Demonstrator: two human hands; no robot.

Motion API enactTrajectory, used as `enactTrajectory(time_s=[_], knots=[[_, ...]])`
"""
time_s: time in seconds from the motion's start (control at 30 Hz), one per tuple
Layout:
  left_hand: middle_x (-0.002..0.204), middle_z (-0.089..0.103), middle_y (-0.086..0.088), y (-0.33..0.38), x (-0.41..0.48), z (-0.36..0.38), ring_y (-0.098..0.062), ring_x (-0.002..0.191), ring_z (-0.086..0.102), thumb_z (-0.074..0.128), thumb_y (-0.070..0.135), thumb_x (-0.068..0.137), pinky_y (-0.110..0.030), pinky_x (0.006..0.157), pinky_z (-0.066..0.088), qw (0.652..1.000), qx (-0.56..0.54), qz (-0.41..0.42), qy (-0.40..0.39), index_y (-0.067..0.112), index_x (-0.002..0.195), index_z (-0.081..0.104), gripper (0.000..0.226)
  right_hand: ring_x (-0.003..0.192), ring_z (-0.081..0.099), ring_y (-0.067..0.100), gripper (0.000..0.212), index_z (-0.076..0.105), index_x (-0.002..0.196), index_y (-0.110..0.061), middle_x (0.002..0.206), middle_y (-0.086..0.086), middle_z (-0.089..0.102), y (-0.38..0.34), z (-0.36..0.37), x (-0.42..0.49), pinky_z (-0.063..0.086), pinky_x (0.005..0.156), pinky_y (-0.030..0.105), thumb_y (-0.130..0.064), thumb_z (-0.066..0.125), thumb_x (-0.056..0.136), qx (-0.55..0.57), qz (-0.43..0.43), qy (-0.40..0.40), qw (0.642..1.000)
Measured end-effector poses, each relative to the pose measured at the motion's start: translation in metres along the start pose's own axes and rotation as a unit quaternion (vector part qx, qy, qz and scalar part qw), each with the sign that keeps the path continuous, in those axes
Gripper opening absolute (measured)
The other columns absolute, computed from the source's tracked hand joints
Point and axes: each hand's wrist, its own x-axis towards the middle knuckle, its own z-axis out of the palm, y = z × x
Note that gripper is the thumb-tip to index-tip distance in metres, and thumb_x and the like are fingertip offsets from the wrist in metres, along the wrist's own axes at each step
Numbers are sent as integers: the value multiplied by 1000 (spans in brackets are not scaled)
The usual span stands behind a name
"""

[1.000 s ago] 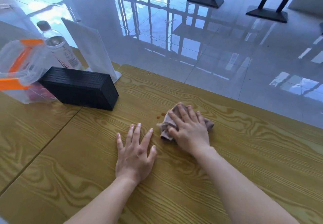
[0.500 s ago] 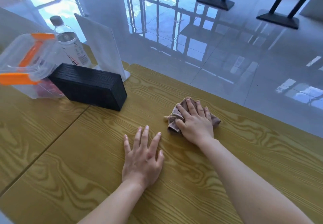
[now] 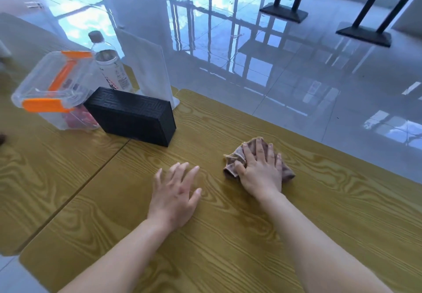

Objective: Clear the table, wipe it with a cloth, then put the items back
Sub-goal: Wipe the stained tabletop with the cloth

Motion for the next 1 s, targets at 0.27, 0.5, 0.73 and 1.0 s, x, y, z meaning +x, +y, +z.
enactTrajectory(time_s=[0.27, 0.5, 0.73, 1.0], knots=[[160, -26, 1, -46, -16, 6, -17, 143, -32, 6, 74, 88, -55, 117, -15, 997, 34, -61, -25, 40, 151, -15, 74, 149, -18, 18, 66, 0, 150, -54, 161, -13, -21, 30, 2, -22, -7, 121, 45, -69, 18, 89, -73, -161, 6, 984], [164, -12, -2, -48, -16, 9, -20, 148, -19, 15, 72, 89, -57, 118, -9, 998, 26, -57, -3, 39, 154, -1, 75, 149, -20, 26, 68, 5, 152, -49, 163, -7, -17, -60, 0, 49, -10, 119, 52, -70, 18, 89, -13, -49, 7, 999], [162, -20, -3, -46, -15, 8, -21, 147, -25, 12, 71, 89, -56, 117, -14, 999, 17, -49, -10, 37, 153, -7, 75, 151, -12, 19, 64, 4, 149, -57, 163, -12, -16, 14, -8, 32, -5, 121, 47, -74, 15, 88, -74, -68, 16, 995], [163, -14, -5, -48, -13, 7, -24, 148, -20, 17, 68, 90, -58, 117, -11, 999, 13, -46, -8, 36, 154, -1, 73, 148, -21, 26, 66, -2, 149, -54, 162, -6, -19, -64, 19, -15, -5, 120, 52, -74, 17, 89, -64, -139, 17, 988]])
